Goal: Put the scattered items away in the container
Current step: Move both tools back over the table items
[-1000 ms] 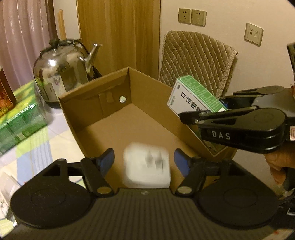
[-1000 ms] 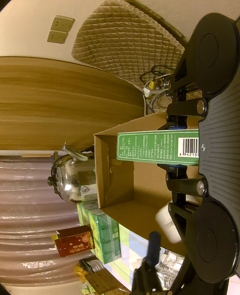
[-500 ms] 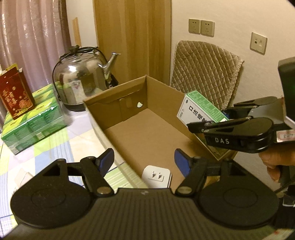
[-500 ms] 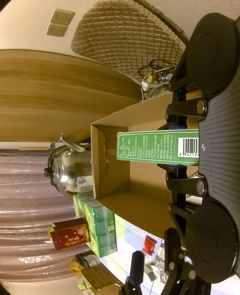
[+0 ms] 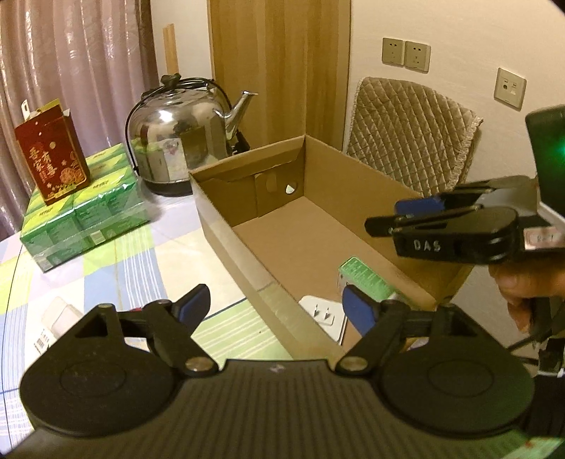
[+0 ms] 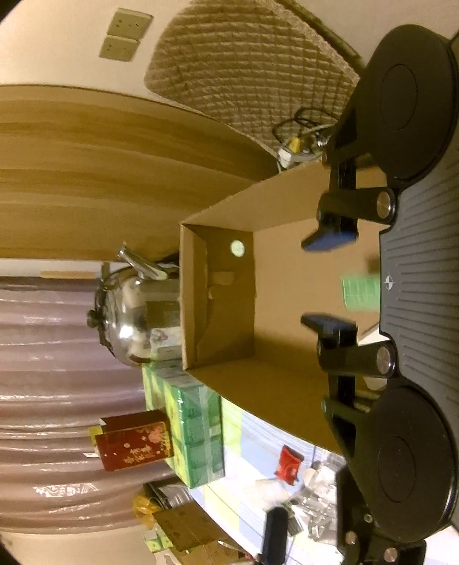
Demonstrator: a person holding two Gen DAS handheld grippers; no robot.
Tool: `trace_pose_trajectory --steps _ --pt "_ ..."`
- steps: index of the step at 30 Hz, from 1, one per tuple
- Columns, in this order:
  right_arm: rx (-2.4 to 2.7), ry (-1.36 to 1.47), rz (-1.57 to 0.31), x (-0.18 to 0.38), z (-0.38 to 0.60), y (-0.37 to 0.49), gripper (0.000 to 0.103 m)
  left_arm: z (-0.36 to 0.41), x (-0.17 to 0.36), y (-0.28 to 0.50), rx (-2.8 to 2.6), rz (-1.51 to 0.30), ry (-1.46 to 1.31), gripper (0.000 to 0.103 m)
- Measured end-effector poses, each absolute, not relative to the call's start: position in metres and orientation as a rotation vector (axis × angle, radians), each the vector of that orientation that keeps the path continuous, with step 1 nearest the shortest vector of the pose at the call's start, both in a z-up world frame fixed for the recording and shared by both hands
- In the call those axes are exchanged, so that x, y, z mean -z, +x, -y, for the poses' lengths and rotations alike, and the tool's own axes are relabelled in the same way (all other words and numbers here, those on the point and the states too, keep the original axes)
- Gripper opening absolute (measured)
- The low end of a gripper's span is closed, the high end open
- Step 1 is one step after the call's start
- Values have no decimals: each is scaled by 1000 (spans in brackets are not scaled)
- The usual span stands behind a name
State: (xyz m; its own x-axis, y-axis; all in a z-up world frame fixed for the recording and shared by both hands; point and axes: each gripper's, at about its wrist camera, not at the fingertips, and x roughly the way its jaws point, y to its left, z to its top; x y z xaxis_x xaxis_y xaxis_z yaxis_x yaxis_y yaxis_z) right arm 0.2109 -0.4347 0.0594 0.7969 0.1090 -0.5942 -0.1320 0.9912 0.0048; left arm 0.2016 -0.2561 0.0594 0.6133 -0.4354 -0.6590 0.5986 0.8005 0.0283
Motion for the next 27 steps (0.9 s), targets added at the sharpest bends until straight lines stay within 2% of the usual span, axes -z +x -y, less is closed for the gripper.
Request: trace_pose_trajectory --steps 13,18,23,27 --pt "-186 -10 -587 -83 410 173 59 205 -55 175 532 -714 223 82" --pt "-228 -11 -563 -94 384 148 65 166 -49 153 484 -740 205 83" --pt "-287 -21 -543 -102 352 124 74 121 -44 129 421 -766 194 93" --pt "-341 -40 -538 -103 323 108 77 88 -40 112 370 -783 190 99"
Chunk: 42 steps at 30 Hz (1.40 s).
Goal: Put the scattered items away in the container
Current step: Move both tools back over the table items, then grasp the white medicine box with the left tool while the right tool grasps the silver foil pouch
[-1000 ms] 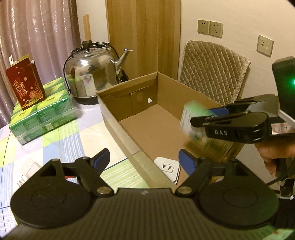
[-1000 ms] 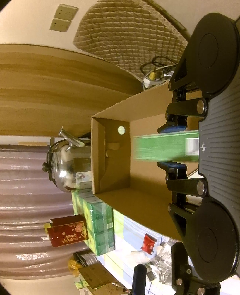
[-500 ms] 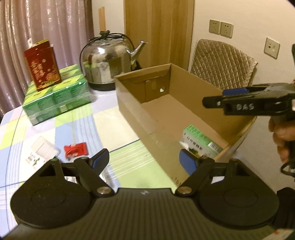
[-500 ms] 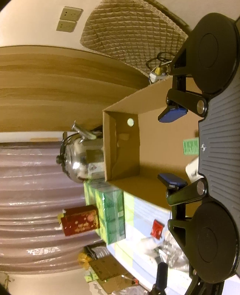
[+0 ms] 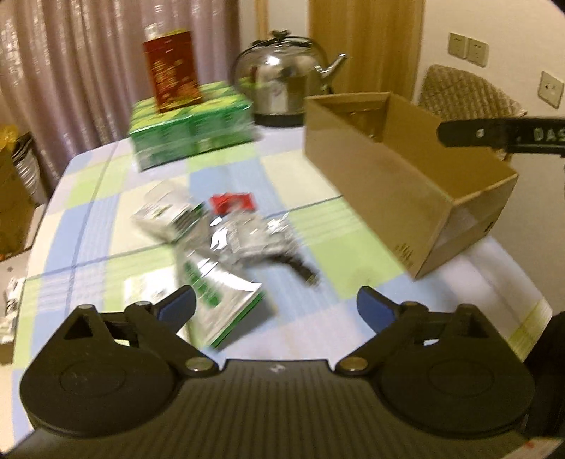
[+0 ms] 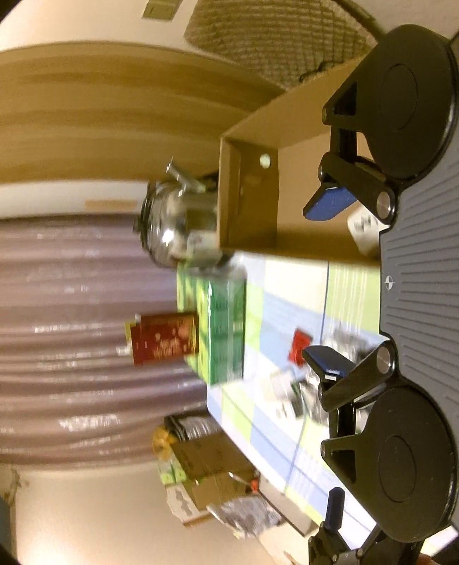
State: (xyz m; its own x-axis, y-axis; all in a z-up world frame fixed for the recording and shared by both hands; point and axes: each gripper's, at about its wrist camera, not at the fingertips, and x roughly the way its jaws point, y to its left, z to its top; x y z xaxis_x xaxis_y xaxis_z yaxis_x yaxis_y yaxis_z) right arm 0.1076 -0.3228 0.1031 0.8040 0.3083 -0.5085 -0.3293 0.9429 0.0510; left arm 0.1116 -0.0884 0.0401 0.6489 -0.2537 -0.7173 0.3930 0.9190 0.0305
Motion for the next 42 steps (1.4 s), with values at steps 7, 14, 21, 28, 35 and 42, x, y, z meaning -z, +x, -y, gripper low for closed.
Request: trace_pose_trajectory --steps 7,14,21,28,35,42 --pt "-435 -79 -538 -90 273 88 90 34 -34 93 273 -799 174 100" --pt "-499 -104 -593 -64 239 78 93 -3 -22 91 193 -835 153 101" --pt "-502 -119 -647 -46 225 82 94 -18 -13 92 171 -855 137 102" --pt "-506 -151 -693 -29 214 91 94 -22 0 107 171 -871 113 102" --pt "-500 -159 -719 -17 209 101 94 -21 16 131 184 -890 87 101" --pt "-480 -162 -749 -5 209 120 94 -13 33 162 210 -902 70 95"
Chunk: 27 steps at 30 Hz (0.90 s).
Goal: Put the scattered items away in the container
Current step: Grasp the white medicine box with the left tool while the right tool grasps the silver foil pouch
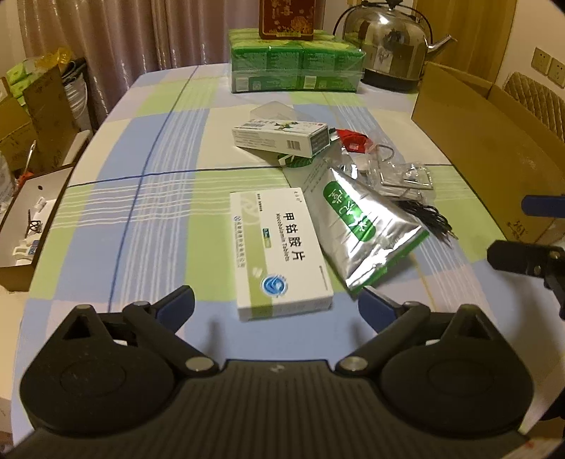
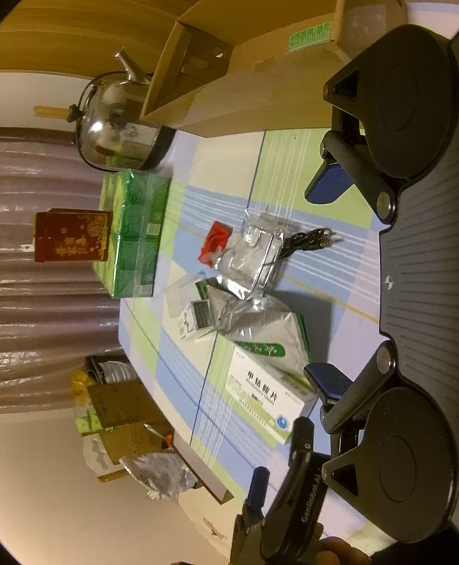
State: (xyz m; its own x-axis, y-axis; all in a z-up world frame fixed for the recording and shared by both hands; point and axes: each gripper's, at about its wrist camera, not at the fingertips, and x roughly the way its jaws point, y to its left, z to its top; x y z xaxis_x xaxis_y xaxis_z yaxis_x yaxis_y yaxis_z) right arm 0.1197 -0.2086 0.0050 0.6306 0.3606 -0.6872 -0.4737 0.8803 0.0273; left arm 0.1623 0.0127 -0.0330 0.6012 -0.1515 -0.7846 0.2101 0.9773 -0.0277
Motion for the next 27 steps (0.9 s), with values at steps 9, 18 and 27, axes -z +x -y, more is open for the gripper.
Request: trace_pose_trajectory --steps 9,18,27 --pt "-475 -166 -765 7 206 137 94 -7 51 194 229 -921 77 87" --pt "-478 -172 -772 14 201 147 94 -9 63 208 218 -951 54 69" --pt "-542 -201 -758 19 175 154 94 -39 58 198 163 -945 87 67"
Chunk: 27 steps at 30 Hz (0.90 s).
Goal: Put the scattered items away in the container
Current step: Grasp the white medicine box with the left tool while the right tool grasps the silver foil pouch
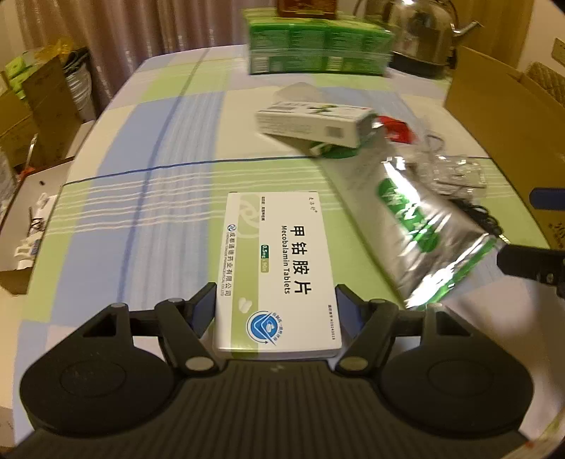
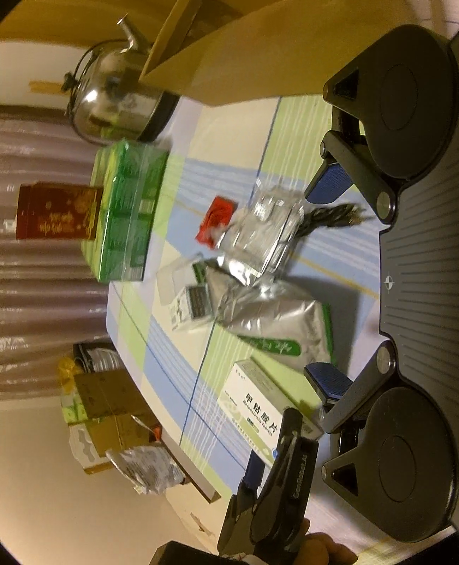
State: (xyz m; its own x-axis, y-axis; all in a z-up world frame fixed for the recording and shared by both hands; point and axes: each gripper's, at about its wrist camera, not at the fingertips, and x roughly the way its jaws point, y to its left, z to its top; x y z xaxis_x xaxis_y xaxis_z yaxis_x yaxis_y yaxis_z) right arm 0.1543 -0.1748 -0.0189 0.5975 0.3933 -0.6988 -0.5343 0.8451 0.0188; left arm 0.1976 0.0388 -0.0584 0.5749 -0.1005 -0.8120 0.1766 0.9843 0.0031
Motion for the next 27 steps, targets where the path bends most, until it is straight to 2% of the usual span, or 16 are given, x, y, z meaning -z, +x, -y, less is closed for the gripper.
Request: trace_pose_trajectory --steps 5,8,17,19,20,25,27 --pt "-575 -242 -764 29 149 160 94 -59 57 197 158 -952 64 68" --pt "-592 -275 -777 38 134 163 94 -65 56 198 156 -944 58 75" --pt "-575 -362 -812 61 104 173 93 -64 60 201 180 -932 54 75" --pt "-556 -374 -814 64 102 175 88 -63 60 202 183 -930 61 75" --pt "-545 -382 -814 65 102 176 81 -62 61 203 184 -930 65 75" --pt "-540 -395 -804 64 106 177 69 -60 63 206 185 -936 80 72" --pt "-547 -396 -803 62 107 175 54 -58 63 205 182 -941 86 67"
